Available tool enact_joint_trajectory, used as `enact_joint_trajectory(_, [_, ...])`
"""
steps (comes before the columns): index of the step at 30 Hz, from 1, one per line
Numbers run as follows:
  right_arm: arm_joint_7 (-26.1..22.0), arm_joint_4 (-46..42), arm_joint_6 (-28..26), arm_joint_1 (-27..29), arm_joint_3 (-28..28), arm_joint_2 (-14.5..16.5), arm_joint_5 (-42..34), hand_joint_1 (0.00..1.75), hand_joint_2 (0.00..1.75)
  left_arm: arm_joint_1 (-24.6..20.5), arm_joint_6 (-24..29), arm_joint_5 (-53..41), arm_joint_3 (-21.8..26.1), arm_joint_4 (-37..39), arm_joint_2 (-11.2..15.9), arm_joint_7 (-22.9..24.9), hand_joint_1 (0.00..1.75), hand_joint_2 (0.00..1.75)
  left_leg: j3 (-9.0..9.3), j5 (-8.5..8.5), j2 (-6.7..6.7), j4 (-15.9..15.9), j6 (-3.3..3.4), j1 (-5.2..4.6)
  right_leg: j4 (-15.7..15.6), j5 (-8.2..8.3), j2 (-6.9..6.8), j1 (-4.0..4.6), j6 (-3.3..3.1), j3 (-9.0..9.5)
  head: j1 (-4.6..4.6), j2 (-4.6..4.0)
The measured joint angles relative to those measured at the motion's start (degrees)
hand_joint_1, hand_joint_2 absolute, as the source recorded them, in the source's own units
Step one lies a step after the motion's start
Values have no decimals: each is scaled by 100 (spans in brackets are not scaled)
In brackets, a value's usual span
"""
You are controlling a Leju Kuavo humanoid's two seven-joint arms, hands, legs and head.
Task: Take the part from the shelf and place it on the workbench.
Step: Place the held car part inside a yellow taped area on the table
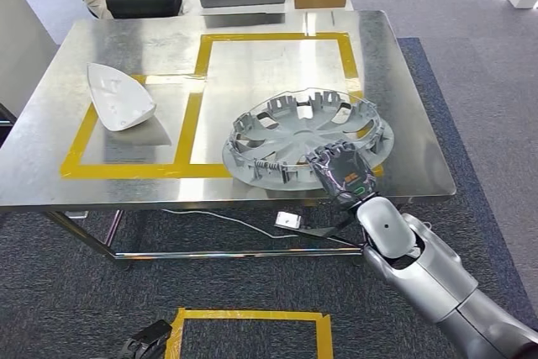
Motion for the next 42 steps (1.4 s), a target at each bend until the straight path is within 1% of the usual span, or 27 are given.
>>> enact_joint_trajectory(15, [-6,155,6,-72,-7,59,-5,175,175,2,4,-1,0,0,0,3,0,0,-10,-4,-11,11,6,-12,-2,6,-8,-14,10,-2,0,0])
enact_joint_trajectory(19, [-69,188,182,-106,-7,62,-171,175,175,5,8,-23,0,0,0,11,0,0,-10,-4,-11,11,6,-12,-2,6,-8,-13,10,-2,0,0])
enact_joint_trajectory(22, [-197,287,430,-208,-16,68,-492,175,175,13,20,-72,0,0,1,27,0,0,-10,-4,-11,11,6,-12,-2,6,-8,-14,10,-2,0,0])
enact_joint_trajectory(27, [-292,580,664,-492,-65,111,-826,175,175,36,89,-137,0,0,2,55,0,0,-10,-3,-11,13,6,-13,-2,7,-8,-14,11,-2,-1,0])
enact_joint_trajectory(34, [-320,1012,723,-841,-176,164,-805,175,175,60,81,-268,10,0,-4,55,0,0,-11,-3,-14,16,7,-13,-2,9,-11,-14,12,-1,0,0])
enact_joint_trajectory(42, [-201,1358,755,-968,-279,220,-832,175,175,71,151,-329,52,0,-17,46,0,0,-11,-3,-14,18,7,-13,-2,8,-11,-14,12,-2,-1,0])
